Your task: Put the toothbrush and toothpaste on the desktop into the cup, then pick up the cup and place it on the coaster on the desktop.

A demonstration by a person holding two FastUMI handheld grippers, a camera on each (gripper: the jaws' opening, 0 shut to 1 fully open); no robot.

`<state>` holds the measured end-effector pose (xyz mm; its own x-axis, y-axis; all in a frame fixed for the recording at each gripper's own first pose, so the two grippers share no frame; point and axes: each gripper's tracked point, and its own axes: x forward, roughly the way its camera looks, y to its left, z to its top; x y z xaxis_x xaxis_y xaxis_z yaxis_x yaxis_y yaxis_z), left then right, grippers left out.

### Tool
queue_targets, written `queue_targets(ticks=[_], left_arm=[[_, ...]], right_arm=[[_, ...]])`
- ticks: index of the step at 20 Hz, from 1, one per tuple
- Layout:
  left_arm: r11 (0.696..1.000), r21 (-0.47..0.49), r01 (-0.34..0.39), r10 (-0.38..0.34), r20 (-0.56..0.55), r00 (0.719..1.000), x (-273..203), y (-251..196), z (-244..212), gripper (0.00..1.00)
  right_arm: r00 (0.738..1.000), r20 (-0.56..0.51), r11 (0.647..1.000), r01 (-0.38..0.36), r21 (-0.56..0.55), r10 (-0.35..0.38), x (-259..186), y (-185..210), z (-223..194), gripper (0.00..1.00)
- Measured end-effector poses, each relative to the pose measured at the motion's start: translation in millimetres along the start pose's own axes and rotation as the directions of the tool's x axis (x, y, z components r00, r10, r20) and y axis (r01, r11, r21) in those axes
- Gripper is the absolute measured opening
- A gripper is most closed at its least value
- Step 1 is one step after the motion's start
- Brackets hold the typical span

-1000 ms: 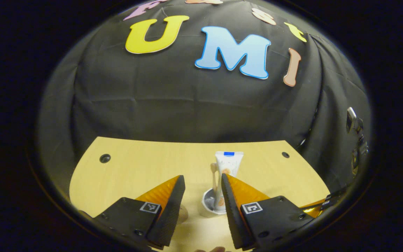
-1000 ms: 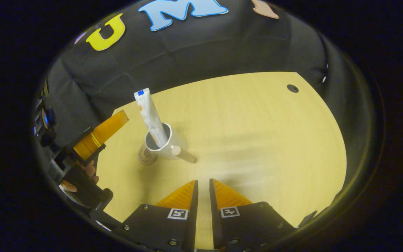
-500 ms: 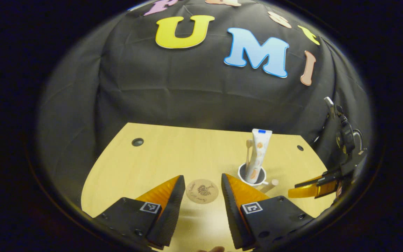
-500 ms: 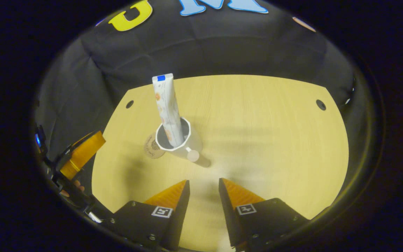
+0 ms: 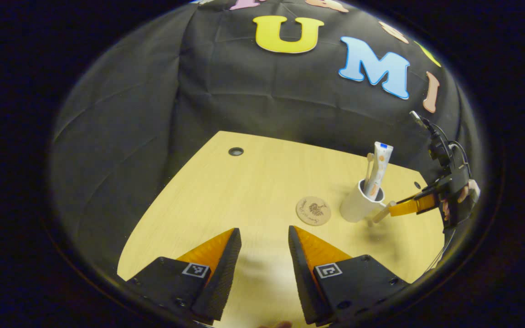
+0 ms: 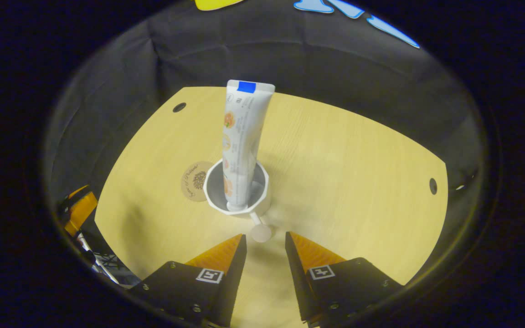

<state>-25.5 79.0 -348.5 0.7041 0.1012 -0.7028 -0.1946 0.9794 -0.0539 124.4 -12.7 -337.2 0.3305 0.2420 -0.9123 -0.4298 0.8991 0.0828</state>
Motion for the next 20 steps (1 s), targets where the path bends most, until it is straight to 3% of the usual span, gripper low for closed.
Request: queue_targets(ticks=[1, 3, 4, 7, 12, 14, 20], left_arm=[[1.0, -0.018, -0.019, 0.019, -0.007, 1.0, -6, 8, -6, 0.7], [0.998, -0.05, -0.049, 0.048, -0.015, 0.999, -15, 20, -15, 0.7], [0.996, -0.068, -0.06, 0.059, -0.019, 0.998, -20, 26, -19, 0.7], [0.99, -0.116, -0.084, 0.082, -0.022, 0.996, -31, 35, -23, 0.7], [0.982, -0.158, -0.105, 0.102, -0.025, 0.994, -45, 44, -26, 0.7], [0.981, -0.155, -0.112, 0.11, -0.022, 0.994, -45, 45, -25, 0.7], [0.978, -0.172, -0.12, 0.117, -0.026, 0.993, -46, 44, -26, 0.7]], right_arm=[[1.0, -0.01, 1.0, 0.001, -0.026, -0.001, 3, 0, 3, 0.48], [0.999, -0.043, 0.997, -0.003, -0.079, 0.0, 10, 2, 4, 0.51], [0.998, -0.067, 0.995, -0.015, -0.103, 0.009, 14, 6, 2, 0.48], [0.994, -0.11, 0.985, -0.02, -0.172, 0.001, 24, 7, 3, 0.55], [0.99, -0.141, 0.98, -0.021, -0.196, -0.007, 47, 11, 2, 0.48], [0.99, -0.143, 0.981, -0.025, -0.193, -0.003, 49, 11, 3, 0.58], [0.989, -0.148, 0.986, -0.043, -0.161, 0.019, 58, 12, -3, 0.43]])
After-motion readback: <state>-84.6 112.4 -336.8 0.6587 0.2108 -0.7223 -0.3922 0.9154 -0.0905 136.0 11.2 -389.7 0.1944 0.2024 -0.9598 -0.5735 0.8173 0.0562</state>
